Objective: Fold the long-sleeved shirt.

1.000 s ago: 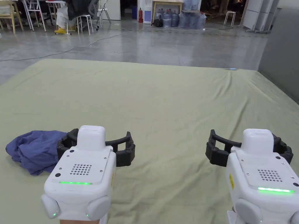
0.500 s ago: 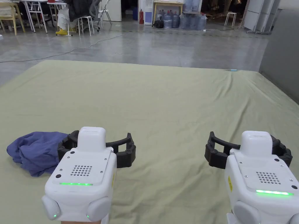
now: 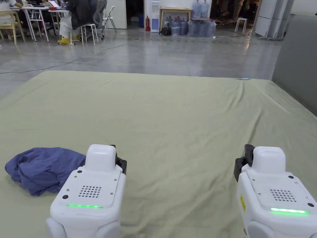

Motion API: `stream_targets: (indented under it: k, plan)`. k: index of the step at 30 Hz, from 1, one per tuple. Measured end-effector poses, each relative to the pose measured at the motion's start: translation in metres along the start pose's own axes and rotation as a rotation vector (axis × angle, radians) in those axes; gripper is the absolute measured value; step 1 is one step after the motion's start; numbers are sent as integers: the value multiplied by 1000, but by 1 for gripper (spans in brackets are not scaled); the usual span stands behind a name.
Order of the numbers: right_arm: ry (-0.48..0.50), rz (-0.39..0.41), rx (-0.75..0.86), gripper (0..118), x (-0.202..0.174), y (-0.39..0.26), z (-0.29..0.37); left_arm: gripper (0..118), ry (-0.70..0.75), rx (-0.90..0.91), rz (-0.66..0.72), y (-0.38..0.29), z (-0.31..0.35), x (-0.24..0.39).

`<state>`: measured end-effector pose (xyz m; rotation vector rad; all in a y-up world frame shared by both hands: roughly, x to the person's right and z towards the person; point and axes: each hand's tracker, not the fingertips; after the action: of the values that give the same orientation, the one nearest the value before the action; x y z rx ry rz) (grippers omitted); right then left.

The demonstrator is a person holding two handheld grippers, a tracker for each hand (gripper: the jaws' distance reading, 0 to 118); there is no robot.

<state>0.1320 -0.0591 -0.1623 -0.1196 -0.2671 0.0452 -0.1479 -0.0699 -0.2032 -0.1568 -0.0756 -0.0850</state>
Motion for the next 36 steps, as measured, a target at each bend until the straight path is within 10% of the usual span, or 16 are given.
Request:
stream_targets:
  k: [15,25,26,29,36]
  plan:
    - [510,-16,42,0,-172,24,5,0,426,-35,88,13,67,-147]
    - [557,6,-1,0,-191,11,3,0,314,-228,250,10,20,-186]
    - [561,7,-11,0,-191,8,2,11,296,-263,283,9,4,-196]
    - [565,10,-31,0,-193,-1,-4,117,156,-443,394,-4,-63,-225]
    - [559,33,-123,0,-195,-26,-31,116,189,-663,263,-54,-212,-235]
